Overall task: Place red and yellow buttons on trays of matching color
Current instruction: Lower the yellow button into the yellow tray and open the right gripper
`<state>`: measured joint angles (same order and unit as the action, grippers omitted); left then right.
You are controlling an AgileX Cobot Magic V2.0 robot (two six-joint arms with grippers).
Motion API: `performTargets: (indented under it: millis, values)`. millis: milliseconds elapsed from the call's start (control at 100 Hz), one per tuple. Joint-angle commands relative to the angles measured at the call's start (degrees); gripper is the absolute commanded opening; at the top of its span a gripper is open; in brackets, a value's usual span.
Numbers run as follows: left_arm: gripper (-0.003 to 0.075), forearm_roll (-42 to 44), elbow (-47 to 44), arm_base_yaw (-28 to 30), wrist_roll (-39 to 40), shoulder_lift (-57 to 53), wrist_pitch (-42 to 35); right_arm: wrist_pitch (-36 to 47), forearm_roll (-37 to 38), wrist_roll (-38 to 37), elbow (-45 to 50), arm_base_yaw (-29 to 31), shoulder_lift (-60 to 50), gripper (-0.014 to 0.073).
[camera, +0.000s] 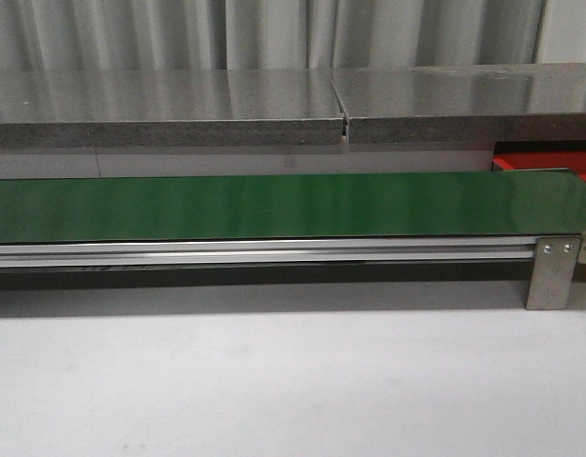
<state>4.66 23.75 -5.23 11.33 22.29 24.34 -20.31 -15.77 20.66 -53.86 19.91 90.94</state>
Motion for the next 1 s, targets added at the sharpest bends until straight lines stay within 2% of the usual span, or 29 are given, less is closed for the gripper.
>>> performTargets:
  millis: [0, 380, 470, 620, 720, 990]
  values:
    - [-0.0019, -0.25, 1.46, -0.5, 0.48, 0.24, -4.59, 3.79, -0.67, 0.09, -1.23, 0.34, -0.28, 0.0099]
    - [-0.0019, -0.25, 1.46, -0.5, 0.48, 0.24, -4.59, 4.54, -1.36, 0.09, -1.23, 0.34, 3.8, 0.0111]
    - [-0.0019, -0.25, 1.46, -0.5, 0.48, 0.24, -4.59, 4.55, -1.36, 0.09, -1.28, 0.34, 3.8, 0.0204]
    - [-0.0019, -0.25, 1.46, -0.5, 0.48, 0.24, -4.59, 3.83, -1.36, 0.09, -2.12, 0.34, 3.8, 0.0521]
    - [-0.0019, -0.25, 1.46, -0.5, 0.48, 0.24, -4.59, 2.45, -1.36, 0.09, -3.4, 0.34, 3.56, 0.0657]
    - [-0.0019, -0.25, 1.46, -0.5, 0.48, 0.24, -4.59, 0.22, -1.36, 0.09, -5.88, 0.28, -1.38, 0.0654]
